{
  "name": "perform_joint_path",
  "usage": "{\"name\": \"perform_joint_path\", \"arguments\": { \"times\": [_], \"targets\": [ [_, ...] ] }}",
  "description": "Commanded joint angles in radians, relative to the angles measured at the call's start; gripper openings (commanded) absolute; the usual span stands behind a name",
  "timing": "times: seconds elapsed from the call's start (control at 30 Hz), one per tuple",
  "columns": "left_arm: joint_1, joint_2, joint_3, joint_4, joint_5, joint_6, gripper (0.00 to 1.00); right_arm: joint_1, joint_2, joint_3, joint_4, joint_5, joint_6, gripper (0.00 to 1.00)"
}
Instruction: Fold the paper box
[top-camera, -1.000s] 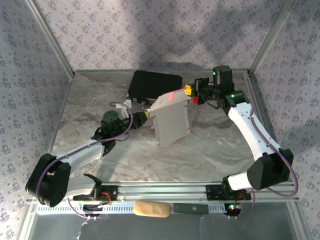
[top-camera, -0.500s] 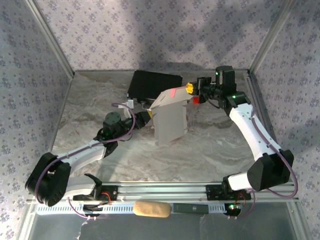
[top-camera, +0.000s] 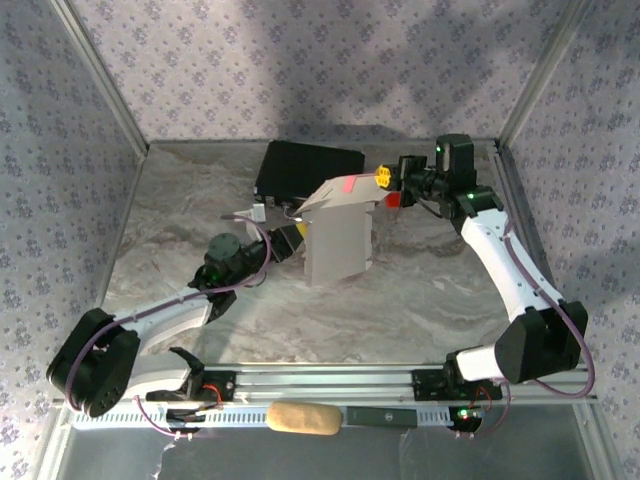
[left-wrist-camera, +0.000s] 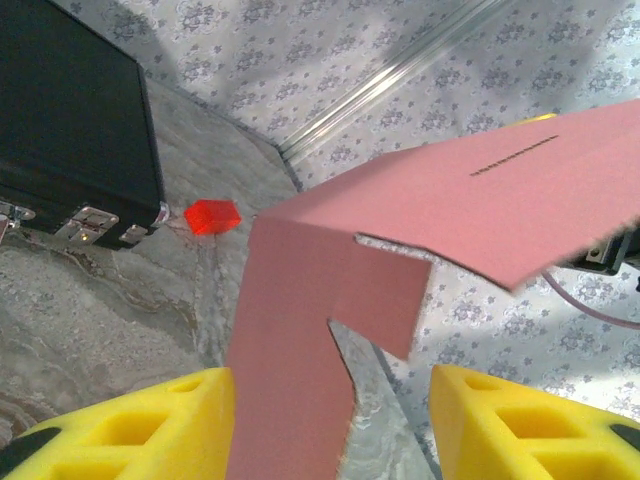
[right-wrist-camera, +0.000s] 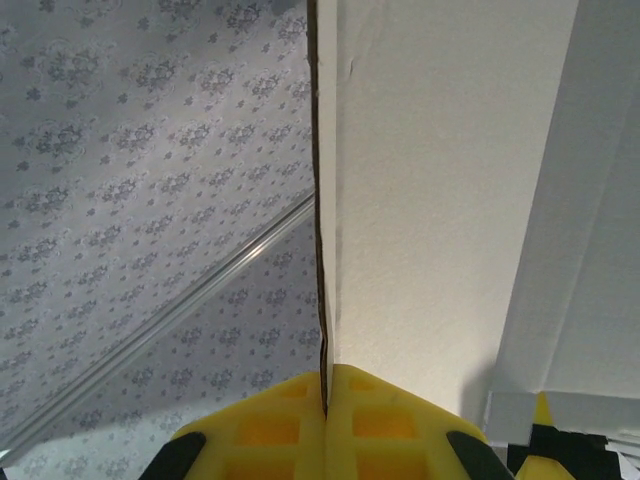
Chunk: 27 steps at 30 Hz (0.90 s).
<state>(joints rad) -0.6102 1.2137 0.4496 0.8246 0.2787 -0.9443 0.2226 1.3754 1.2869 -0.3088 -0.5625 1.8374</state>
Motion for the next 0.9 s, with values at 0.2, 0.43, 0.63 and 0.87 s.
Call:
{"name": "perform_joint_path", "arguments": {
  "times": [0.2, 0.43, 0.63, 0.87],
  "targets": [
    [0.002, 0.017, 0.052, 0.050, 0.033, -0.001, 0.55, 0.001, -0.033, -0.016, 0.024, -0.020, 0.020, 0.00],
    [0.049, -0.123, -0.042, -0.008, -0.045, -0.018, 0.50, -0.017, -0.040, -0.009, 0.017, -0.030, 0.018, 0.00],
    [0.090, 0.008, -0.006, 0.142, 0.027, -0.105, 0.48, -0.005, -0.038, -0.007, 0.024, -0.022, 0.028, 0.00],
    [0.061, 0.071, 0.016, 0.234, 0.029, -0.131, 0.48, -0.006, -0.038, -0.008, 0.026, -0.024, 0.032, 0.00]
  ]
}}
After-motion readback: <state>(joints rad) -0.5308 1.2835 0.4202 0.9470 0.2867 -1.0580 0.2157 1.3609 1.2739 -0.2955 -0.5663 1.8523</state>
